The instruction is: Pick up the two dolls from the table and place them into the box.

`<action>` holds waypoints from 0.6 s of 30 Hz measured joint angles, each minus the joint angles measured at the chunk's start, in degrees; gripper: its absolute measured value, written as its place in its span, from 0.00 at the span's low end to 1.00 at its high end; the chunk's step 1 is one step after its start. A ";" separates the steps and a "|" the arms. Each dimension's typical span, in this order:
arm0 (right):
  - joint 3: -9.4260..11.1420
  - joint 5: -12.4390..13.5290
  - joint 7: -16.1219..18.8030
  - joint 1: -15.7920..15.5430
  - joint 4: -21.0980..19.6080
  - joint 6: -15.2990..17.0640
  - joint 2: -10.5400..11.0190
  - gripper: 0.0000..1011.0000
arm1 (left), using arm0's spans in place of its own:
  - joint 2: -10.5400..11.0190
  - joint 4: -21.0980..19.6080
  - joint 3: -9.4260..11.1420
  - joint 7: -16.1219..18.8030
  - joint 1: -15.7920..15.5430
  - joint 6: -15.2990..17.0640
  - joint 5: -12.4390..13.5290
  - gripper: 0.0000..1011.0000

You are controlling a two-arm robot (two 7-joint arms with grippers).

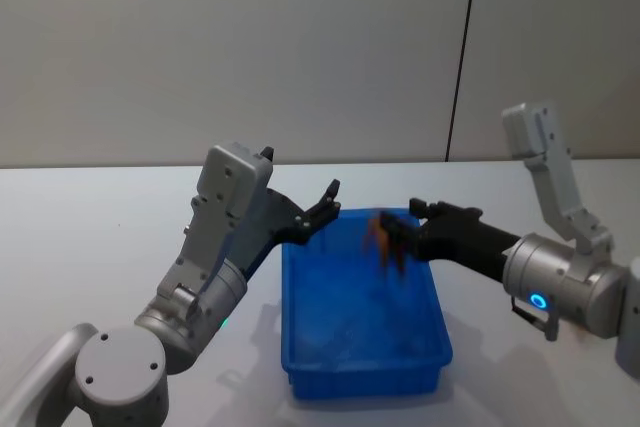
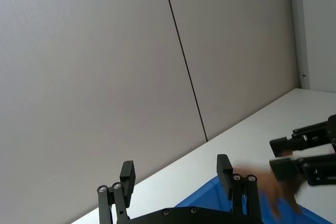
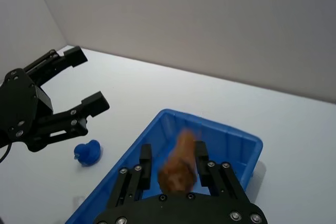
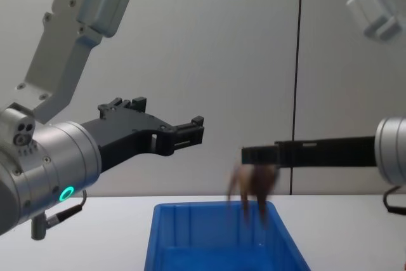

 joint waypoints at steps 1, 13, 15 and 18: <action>-0.12 0.18 0.02 0.13 0.25 0.93 -0.11 0.49 | 0.00 0.00 0.00 0.00 0.00 0.00 0.00 0.99; -0.69 1.00 0.08 0.81 1.56 5.43 -0.71 0.87 | 0.00 0.00 0.00 0.00 0.00 0.00 0.00 0.99; -0.77 1.11 0.09 0.90 1.69 5.91 -0.77 0.90 | 0.00 0.00 0.00 0.00 0.00 0.00 0.00 0.99; -0.82 1.20 0.11 0.98 1.83 6.35 -0.82 0.98 | 0.00 0.00 0.00 0.00 0.00 0.00 0.00 0.99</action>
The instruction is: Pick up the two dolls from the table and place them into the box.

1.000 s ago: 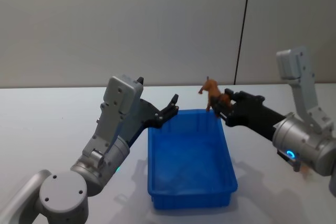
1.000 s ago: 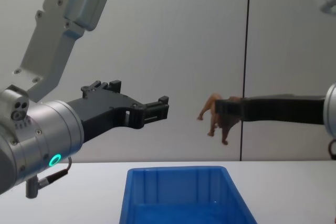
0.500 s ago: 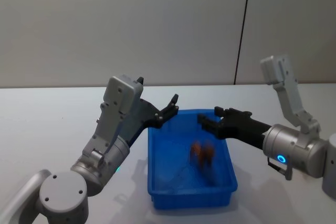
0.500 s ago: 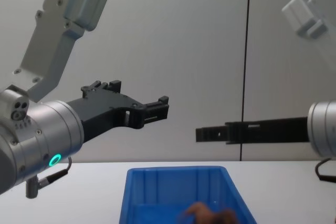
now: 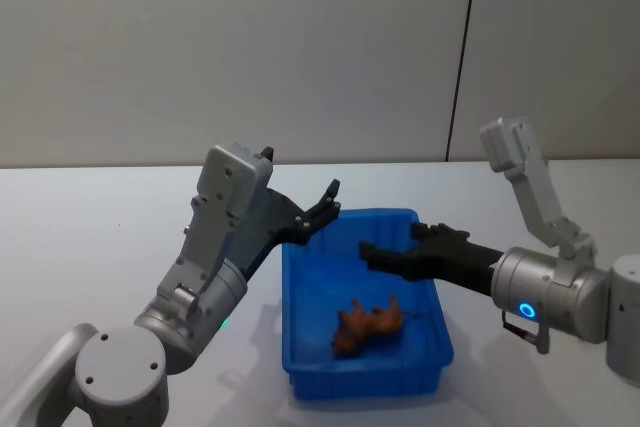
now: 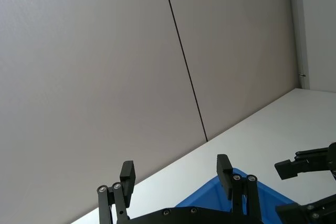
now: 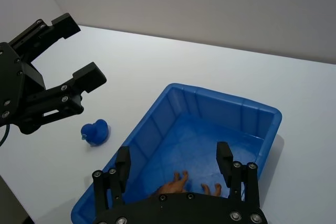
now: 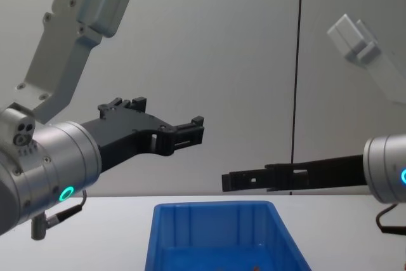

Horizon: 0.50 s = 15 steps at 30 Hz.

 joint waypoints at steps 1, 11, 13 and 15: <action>-0.01 0.04 0.00 0.01 0.01 0.09 0.00 0.99 | 0.00 0.00 0.00 0.00 0.00 0.00 0.00 0.99; 0.49 0.58 -0.78 -0.36 -0.75 -1.90 0.61 0.99 | 0.00 0.00 0.00 0.00 0.00 0.00 0.00 0.99; 0.79 0.84 -1.41 -0.70 -1.17 -2.77 0.98 0.99 | 0.00 0.00 0.00 0.00 0.00 0.00 0.00 0.99; 1.19 1.23 -2.33 -1.04 -1.68 -3.67 1.35 0.99 | 0.00 0.00 0.00 0.00 0.00 0.00 0.00 0.99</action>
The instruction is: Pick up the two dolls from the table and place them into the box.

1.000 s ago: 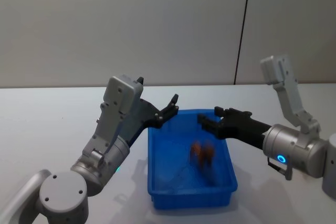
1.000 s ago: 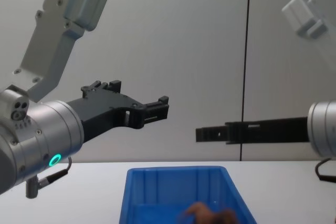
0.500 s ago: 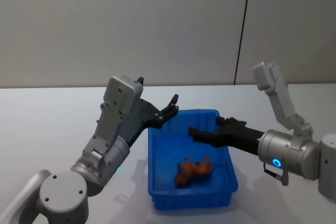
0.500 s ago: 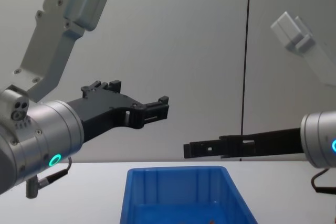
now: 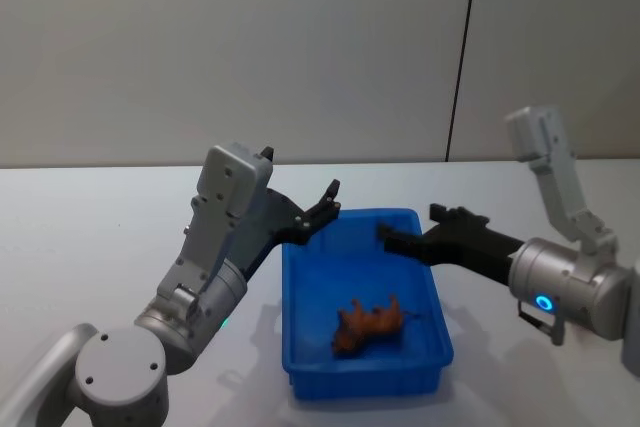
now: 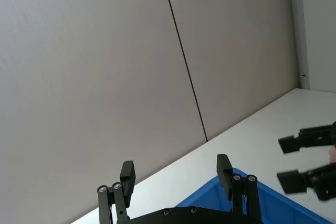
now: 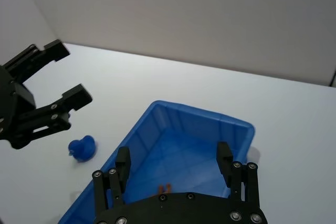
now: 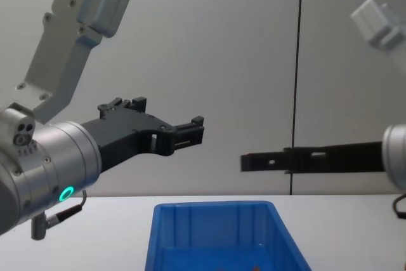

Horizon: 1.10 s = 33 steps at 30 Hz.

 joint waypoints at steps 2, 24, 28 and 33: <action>0.33 0.28 -0.65 -0.31 -0.36 -0.49 0.31 0.99 | 0.00 0.00 0.00 0.00 0.00 0.00 0.00 0.99; 6.31 7.69 -15.86 -7.39 -6.82 -4.47 5.41 0.99 | 0.00 0.00 0.00 0.00 0.00 0.00 0.00 0.99; 7.31 9.20 -18.41 -9.01 -8.25 -4.61 6.16 0.99 | 0.00 0.00 0.00 0.00 0.00 0.00 0.00 0.99; 8.80 11.73 -22.24 -11.86 -10.68 -4.53 7.32 0.99 | 0.00 0.00 0.00 0.00 0.00 0.00 0.00 0.99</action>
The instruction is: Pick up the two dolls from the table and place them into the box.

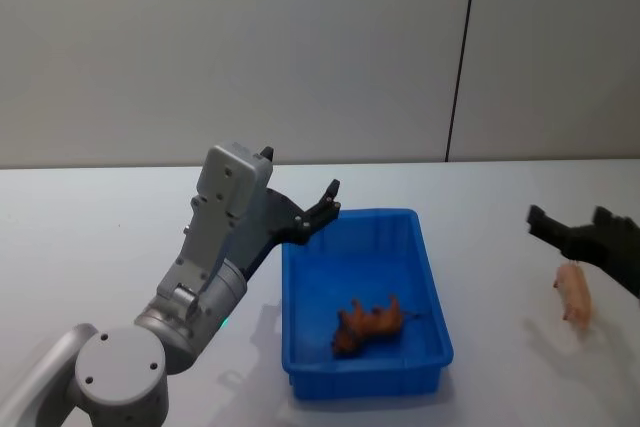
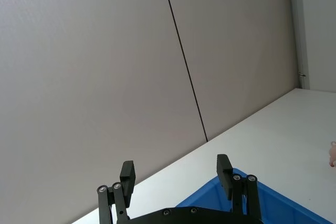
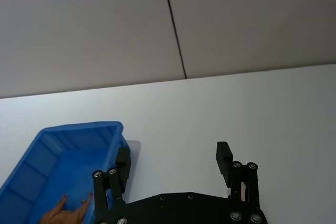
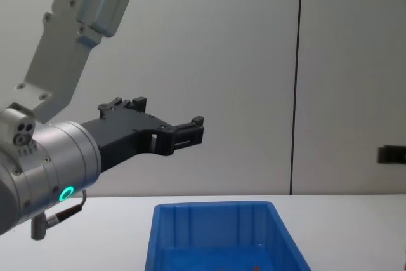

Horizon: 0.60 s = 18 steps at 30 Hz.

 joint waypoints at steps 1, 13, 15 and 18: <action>0.18 0.30 -0.48 -0.33 -0.28 0.08 0.13 0.99 | 0.00 0.00 0.00 0.00 0.00 0.00 0.00 0.99; 2.00 4.41 -5.82 -3.65 -2.54 3.38 1.21 0.99 | 0.00 0.00 0.00 0.00 0.00 0.00 0.00 0.99; 2.15 4.96 -6.71 -3.70 -2.47 4.15 1.17 0.99 | 0.00 0.00 0.00 0.00 0.00 0.00 0.00 0.99; 2.28 5.68 -7.92 -3.60 -1.95 5.27 0.98 0.99 | 0.00 0.00 0.00 0.00 0.00 0.00 0.00 0.99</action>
